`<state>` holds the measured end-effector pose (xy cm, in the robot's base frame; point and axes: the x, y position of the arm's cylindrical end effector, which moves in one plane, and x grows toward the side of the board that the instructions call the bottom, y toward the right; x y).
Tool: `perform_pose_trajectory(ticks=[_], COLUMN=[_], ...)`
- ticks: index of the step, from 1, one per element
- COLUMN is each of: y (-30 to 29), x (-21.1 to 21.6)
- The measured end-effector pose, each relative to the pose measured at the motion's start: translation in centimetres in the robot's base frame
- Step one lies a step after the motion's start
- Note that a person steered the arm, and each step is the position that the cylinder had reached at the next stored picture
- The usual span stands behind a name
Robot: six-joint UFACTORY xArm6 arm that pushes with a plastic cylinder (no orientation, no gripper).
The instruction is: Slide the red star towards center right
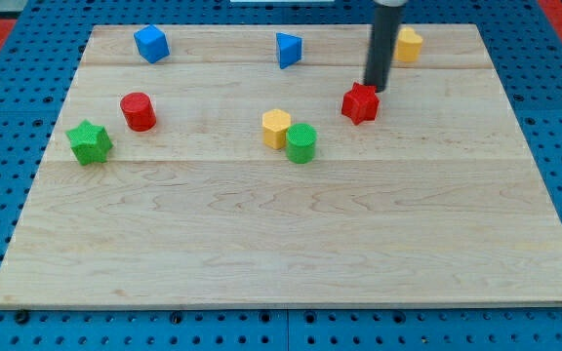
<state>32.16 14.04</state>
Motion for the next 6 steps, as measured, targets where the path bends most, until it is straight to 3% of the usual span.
perform_pose_trajectory(ticks=[1, 2, 3, 5, 6], y=[-0.7, -2.8, -5.7, -2.0, -6.2], x=[0.6, -3.9, 2.8, 3.9, 3.7])
